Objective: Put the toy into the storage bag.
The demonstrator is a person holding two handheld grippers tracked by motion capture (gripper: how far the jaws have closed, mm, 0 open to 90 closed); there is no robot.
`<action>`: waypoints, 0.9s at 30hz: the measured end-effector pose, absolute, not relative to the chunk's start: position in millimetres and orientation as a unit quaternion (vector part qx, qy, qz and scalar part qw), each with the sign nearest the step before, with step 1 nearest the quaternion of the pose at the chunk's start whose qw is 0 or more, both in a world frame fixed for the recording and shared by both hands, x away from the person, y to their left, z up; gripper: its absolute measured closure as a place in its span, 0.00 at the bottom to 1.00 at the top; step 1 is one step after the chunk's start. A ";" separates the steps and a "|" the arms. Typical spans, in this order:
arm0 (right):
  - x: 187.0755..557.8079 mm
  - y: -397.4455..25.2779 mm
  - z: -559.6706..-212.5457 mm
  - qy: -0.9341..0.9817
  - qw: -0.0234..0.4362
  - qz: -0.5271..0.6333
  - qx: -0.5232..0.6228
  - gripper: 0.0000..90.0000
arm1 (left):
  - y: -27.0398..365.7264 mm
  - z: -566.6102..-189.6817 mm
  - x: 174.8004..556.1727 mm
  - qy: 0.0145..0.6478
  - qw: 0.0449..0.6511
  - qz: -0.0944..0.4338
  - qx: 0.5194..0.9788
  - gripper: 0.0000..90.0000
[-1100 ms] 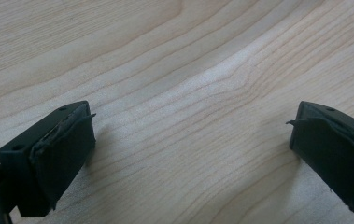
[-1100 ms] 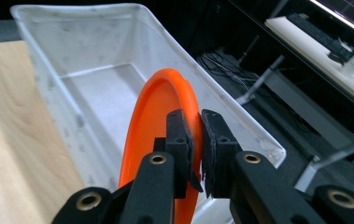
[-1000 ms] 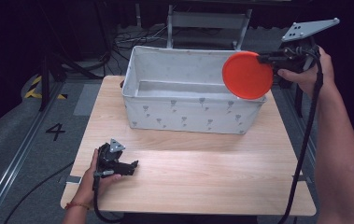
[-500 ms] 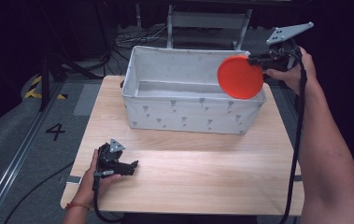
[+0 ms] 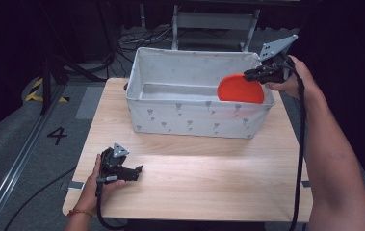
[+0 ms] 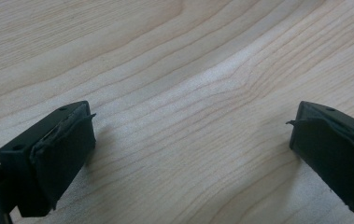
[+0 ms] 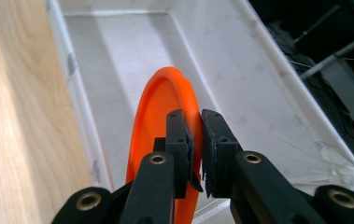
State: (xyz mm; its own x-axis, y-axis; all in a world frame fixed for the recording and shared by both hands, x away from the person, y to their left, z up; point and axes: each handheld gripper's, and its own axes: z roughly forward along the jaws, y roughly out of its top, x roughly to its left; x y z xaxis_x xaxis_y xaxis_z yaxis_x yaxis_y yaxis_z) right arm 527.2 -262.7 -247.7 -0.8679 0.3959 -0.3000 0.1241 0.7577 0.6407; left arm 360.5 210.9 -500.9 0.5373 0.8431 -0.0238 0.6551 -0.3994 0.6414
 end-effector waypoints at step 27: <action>553.1 -222.4 -302.4 0.972 0.094 0.189 0.102 0.91 | 210.6 -501.0 360.1 0.458 0.304 0.158 0.820 0.01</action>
